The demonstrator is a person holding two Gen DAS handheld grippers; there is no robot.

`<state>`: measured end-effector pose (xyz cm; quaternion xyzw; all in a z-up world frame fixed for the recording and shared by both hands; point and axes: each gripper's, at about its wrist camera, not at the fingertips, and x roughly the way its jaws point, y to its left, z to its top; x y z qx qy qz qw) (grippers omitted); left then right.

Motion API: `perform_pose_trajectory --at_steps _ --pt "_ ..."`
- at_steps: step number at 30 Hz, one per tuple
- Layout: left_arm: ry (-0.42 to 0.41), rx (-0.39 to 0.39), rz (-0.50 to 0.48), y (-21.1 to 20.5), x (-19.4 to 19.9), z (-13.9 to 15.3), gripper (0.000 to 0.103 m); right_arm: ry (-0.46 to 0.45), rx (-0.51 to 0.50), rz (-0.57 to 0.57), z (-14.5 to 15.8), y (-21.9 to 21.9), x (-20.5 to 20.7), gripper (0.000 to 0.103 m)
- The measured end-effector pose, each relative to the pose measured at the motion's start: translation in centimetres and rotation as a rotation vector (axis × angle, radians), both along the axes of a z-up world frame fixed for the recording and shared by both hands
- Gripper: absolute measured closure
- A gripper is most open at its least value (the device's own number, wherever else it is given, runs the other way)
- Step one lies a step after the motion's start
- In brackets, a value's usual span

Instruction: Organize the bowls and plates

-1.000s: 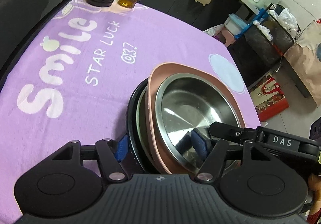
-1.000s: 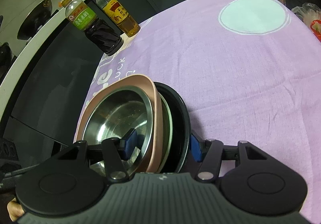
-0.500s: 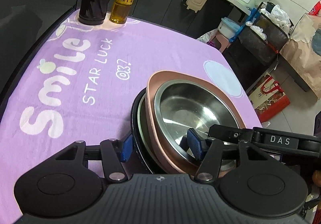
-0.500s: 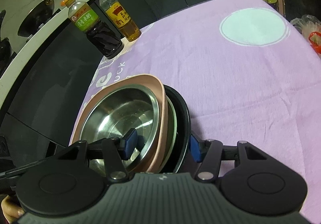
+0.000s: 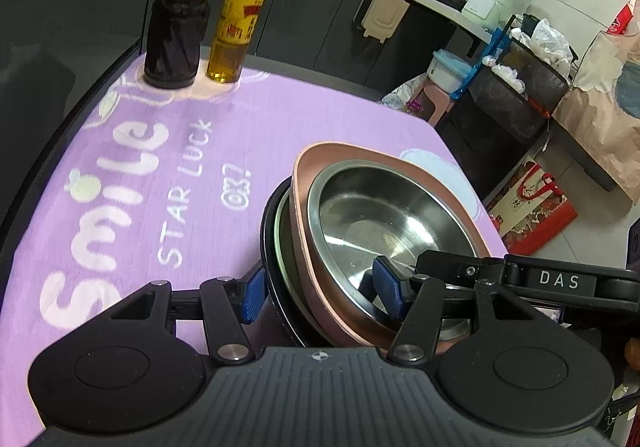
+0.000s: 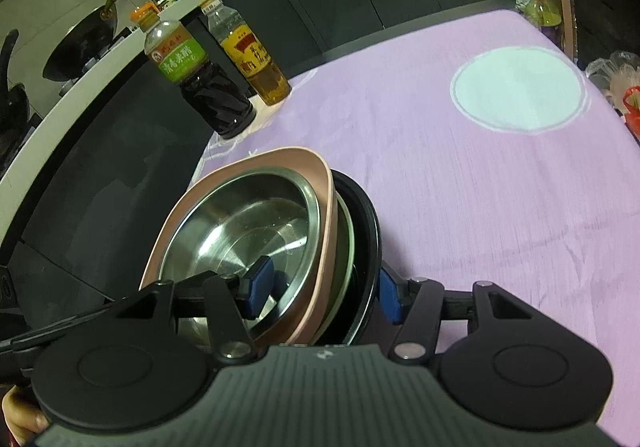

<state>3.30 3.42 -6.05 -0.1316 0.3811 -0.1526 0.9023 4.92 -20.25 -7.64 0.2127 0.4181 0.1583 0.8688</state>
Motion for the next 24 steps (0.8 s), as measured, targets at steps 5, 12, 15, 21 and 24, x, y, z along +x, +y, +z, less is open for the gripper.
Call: perform_pose_trajectory --at_steps 5,12,15,21,24 --pt "-0.021 -0.005 0.01 -0.1 1.4 0.9 0.05 -0.023 -0.003 -0.001 0.9 -0.2 1.4 0.051" --pt "-0.049 -0.01 0.007 -0.5 3.8 1.8 0.05 -0.049 0.001 -0.018 1.8 -0.8 3.4 0.051" --pt "-0.054 -0.014 0.007 -0.7 4.9 2.0 0.05 -0.057 0.003 -0.024 2.0 -1.1 4.2 0.051" --pt "-0.051 -0.015 0.013 -1.0 7.3 1.9 0.051 -0.042 0.013 -0.026 2.0 -1.6 6.4 0.051" --pt "-0.057 -0.007 0.017 -1.2 8.3 1.8 0.051 -0.031 0.019 -0.027 1.8 -1.8 7.6 0.051"
